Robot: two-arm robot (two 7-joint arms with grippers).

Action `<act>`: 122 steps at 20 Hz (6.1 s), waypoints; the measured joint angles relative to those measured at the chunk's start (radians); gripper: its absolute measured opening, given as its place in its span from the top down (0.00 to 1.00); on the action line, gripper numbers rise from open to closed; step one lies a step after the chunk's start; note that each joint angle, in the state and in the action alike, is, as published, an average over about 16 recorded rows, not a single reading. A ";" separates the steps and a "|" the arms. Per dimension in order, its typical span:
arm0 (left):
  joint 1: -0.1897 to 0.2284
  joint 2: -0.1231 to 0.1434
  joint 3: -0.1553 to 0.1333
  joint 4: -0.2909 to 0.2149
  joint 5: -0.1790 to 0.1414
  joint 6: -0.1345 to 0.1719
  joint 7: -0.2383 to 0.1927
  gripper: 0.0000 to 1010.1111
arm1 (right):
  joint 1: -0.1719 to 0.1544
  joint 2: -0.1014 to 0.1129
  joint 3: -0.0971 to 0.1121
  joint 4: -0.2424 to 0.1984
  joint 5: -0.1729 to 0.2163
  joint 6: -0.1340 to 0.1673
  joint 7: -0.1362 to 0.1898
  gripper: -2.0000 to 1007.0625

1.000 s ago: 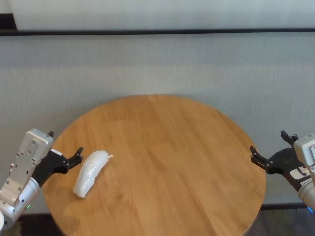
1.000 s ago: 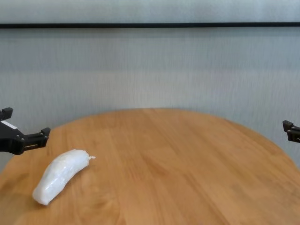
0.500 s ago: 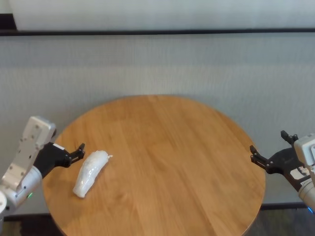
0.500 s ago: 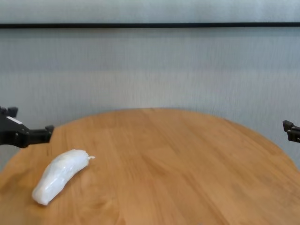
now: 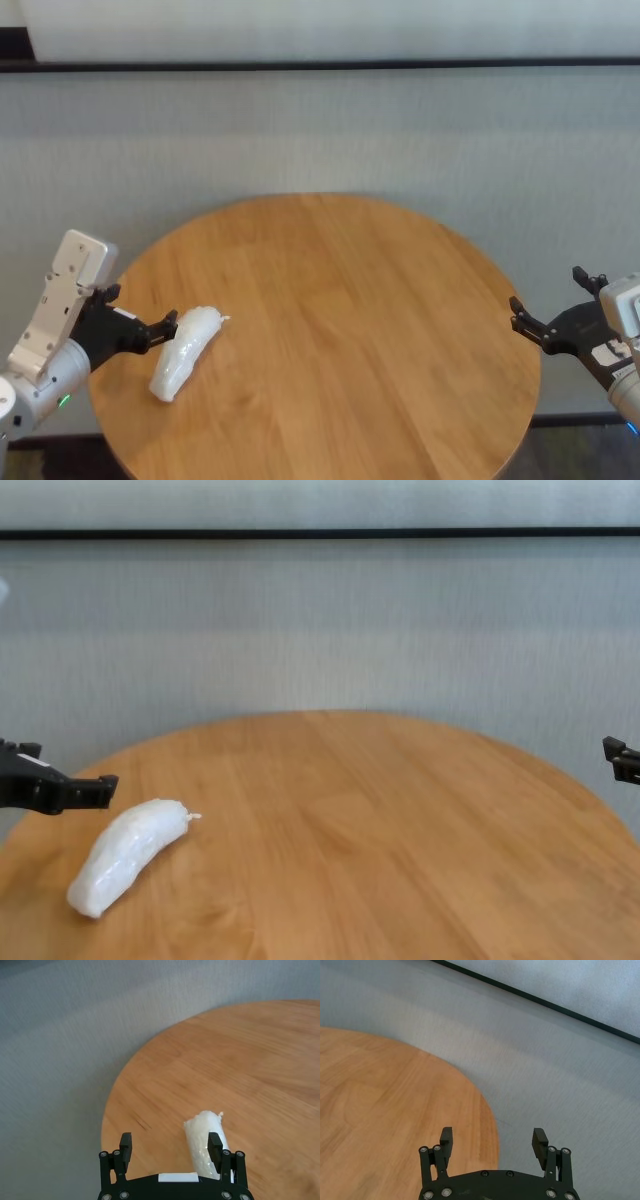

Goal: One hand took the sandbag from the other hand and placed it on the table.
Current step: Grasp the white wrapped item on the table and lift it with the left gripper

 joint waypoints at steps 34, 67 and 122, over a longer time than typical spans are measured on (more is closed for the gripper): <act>0.070 -0.097 -0.042 0.030 0.000 0.063 -0.065 0.01 | 0.000 0.000 0.000 0.000 0.000 0.000 0.000 0.01; 0.080 -0.141 -0.097 0.091 0.065 0.051 -0.101 0.01 | 0.000 0.000 0.000 0.000 0.000 0.000 0.000 0.01; 0.064 -0.179 -0.130 0.141 0.122 0.025 -0.150 0.34 | 0.000 0.000 0.000 0.000 0.000 0.000 0.000 0.01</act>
